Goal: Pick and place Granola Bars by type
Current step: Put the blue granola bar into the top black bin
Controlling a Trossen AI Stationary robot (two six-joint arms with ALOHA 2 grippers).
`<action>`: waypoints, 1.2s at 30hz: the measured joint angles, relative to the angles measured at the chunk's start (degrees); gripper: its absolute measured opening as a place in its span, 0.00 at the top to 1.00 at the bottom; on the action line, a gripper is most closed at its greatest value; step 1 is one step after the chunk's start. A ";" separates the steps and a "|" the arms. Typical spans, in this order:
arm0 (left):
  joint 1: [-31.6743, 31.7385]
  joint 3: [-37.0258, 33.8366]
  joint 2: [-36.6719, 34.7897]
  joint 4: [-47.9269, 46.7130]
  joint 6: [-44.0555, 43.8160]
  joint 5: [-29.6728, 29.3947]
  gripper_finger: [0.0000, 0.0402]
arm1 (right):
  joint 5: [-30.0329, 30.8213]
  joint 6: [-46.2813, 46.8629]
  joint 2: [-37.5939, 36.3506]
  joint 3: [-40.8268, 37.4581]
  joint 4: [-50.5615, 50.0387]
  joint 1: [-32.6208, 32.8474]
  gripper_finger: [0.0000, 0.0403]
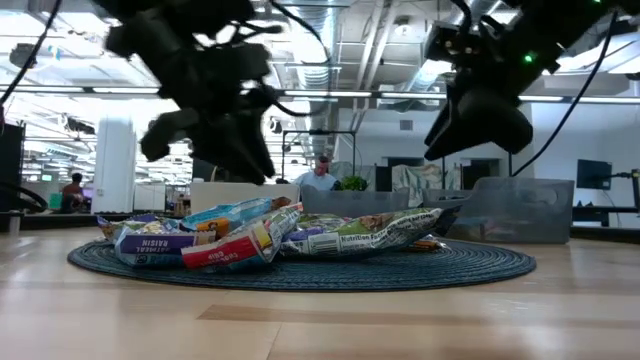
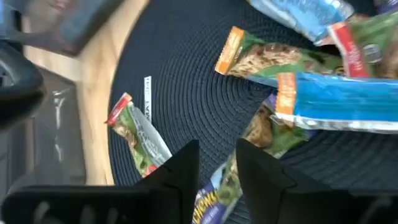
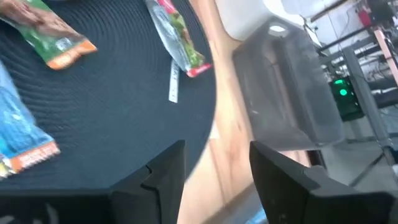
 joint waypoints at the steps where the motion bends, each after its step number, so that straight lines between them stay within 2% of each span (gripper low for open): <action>1: 0.23 1.86 1.18 -3.01 0.43 -0.03 0.72 | 0.01 -0.01 0.00 -0.94 1.63 0.37 0.58; 5: 1.04 9.03 5.62 -14.95 0.93 0.16 0.68 | 1.41 -0.02 -1.46 -5.20 7.65 2.01 0.58; 9: 1.90 13.03 8.32 -21.19 1.88 0.17 0.66 | 3.14 -2.37 -4.59 -9.10 11.92 3.35 0.58; 16: 4.96 13.79 12.09 -22.65 3.52 6.16 0.67 | 3.14 -1.65 -12.64 -13.19 14.13 6.91 0.60; 26: 6.10 13.73 12.18 -23.24 3.33 6.39 0.67 | 5.11 -2.43 -16.11 -14.48 17.02 11.66 0.64; 30: 6.12 13.72 12.18 -23.30 3.17 6.54 0.71 | 5.77 -2.52 -16.11 -14.48 16.80 11.72 0.65; 36: 6.11 13.72 12.16 -23.46 2.94 7.48 0.85 | 5.82 -2.52 -16.11 -14.48 16.78 11.69 0.67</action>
